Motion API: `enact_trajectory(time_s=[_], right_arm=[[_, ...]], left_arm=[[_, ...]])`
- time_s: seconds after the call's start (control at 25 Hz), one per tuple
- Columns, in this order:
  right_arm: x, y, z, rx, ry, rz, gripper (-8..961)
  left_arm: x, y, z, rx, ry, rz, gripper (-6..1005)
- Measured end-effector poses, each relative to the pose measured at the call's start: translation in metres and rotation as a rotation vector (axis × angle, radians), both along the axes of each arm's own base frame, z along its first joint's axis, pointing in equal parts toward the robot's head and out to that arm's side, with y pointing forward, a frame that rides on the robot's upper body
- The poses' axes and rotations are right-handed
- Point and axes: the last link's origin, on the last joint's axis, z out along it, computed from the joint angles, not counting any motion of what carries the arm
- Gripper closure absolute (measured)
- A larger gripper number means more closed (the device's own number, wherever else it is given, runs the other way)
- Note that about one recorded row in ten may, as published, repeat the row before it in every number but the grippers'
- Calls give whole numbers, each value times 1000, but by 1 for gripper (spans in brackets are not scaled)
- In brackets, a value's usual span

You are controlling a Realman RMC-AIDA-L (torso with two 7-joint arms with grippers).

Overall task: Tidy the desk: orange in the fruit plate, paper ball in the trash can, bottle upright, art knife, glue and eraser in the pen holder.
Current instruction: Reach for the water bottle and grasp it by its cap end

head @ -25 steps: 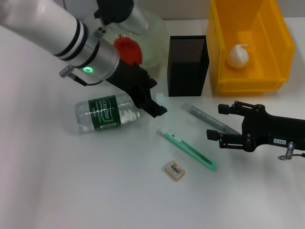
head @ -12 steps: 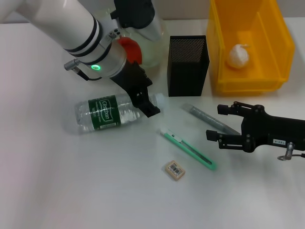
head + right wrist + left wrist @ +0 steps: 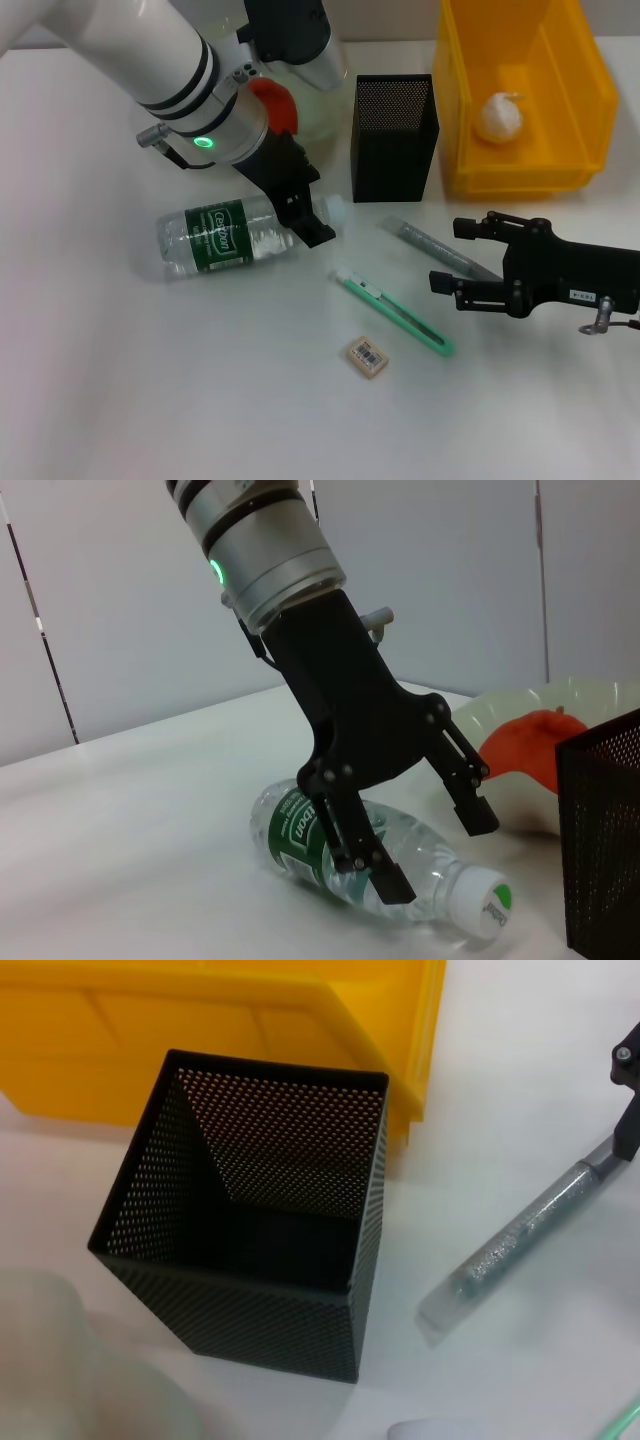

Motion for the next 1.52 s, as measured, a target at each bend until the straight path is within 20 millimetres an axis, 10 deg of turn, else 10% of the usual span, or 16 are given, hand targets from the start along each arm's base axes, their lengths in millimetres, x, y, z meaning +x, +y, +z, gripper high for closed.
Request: enact_trajectory(time_s=[1.52], right_arm=[[-10, 10, -5, -9, -1, 23, 129]], left_arm=[[-20, -4, -17, 5, -8, -6, 266]])
